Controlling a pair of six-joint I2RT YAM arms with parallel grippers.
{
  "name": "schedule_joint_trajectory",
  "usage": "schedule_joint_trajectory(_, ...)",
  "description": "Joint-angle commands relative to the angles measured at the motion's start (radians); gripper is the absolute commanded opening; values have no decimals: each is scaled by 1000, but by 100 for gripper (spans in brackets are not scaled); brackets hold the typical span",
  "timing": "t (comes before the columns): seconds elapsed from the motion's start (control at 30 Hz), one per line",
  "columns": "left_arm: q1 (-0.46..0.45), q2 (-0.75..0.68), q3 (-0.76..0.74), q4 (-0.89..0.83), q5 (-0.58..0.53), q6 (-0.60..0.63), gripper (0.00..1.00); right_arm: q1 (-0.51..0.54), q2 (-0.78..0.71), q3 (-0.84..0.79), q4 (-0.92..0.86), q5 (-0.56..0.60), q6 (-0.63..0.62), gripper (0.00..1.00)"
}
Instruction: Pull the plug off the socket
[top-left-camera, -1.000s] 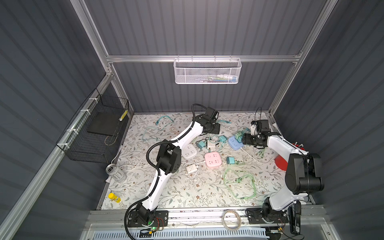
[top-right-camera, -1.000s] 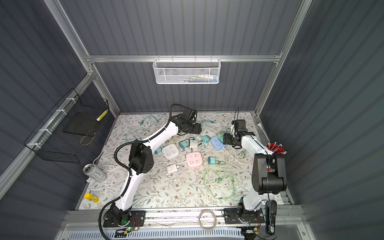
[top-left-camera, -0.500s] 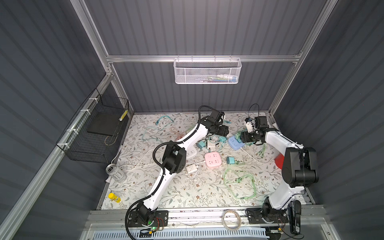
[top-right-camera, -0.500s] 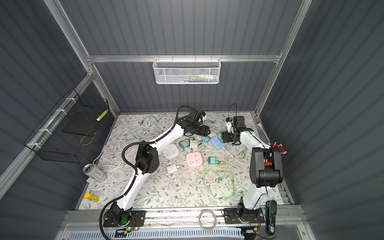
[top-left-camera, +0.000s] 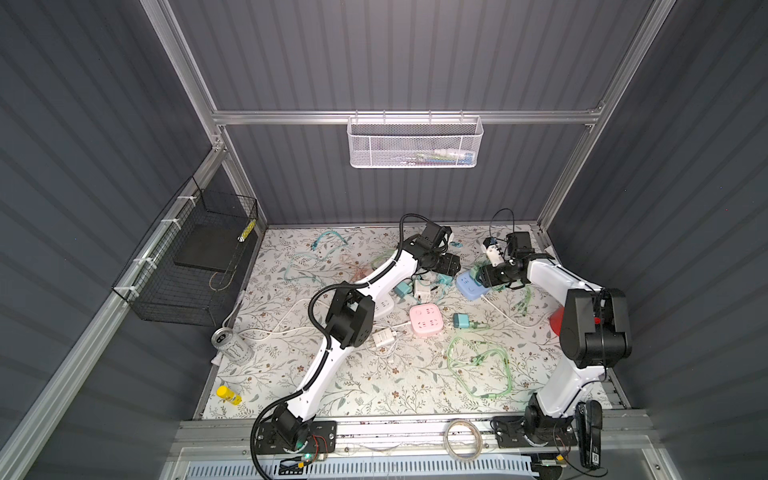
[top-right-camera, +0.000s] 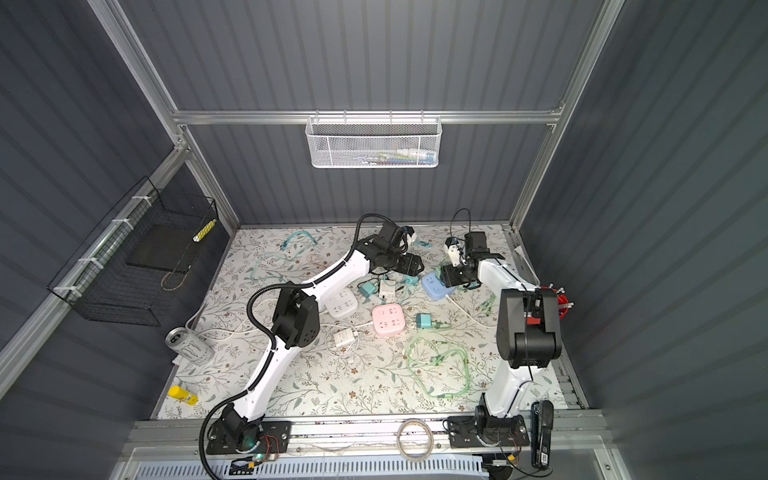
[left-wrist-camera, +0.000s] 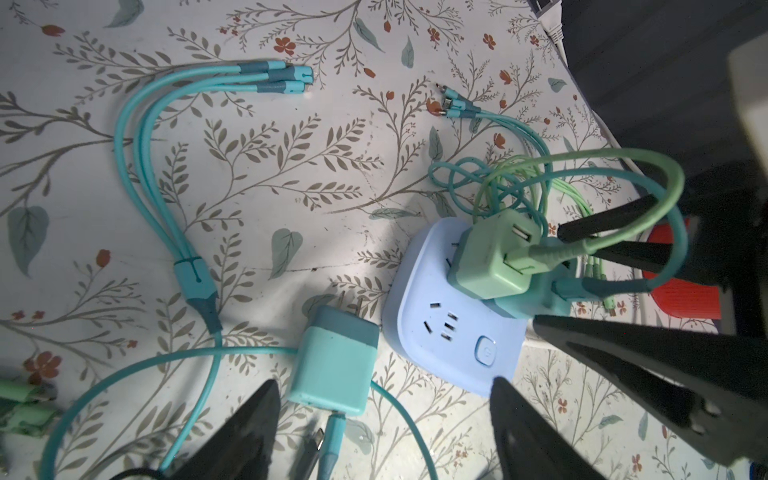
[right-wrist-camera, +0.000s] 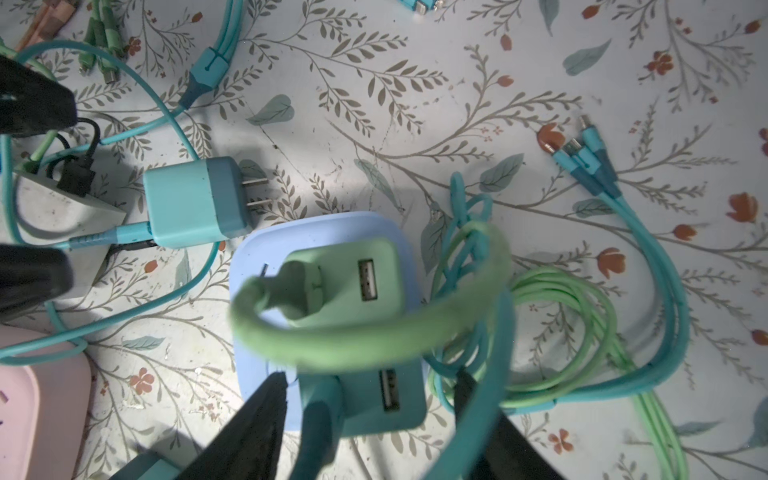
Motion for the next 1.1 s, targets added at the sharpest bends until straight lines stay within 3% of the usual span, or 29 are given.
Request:
schedule_joint_trajectory(0.0, -1, -4, -21, 11, 19, 16, 80, 9, 18, 13, -35, -5, -24, 63)
schedule_joint_trajectory(0.37, -1, -27, -50, 13, -1, 23, 80, 38, 57, 53, -71, 8, -45, 53)
schedule_joint_trajectory(0.67, -1, -20, -46, 15, 4, 15, 80, 54, 42, 43, -68, -6, -54, 39)
schedule_joint_trajectory(1.07, -25, 4, -29, -35, -13, 60, 79, 96, -5, -26, -47, 26, -53, 36)
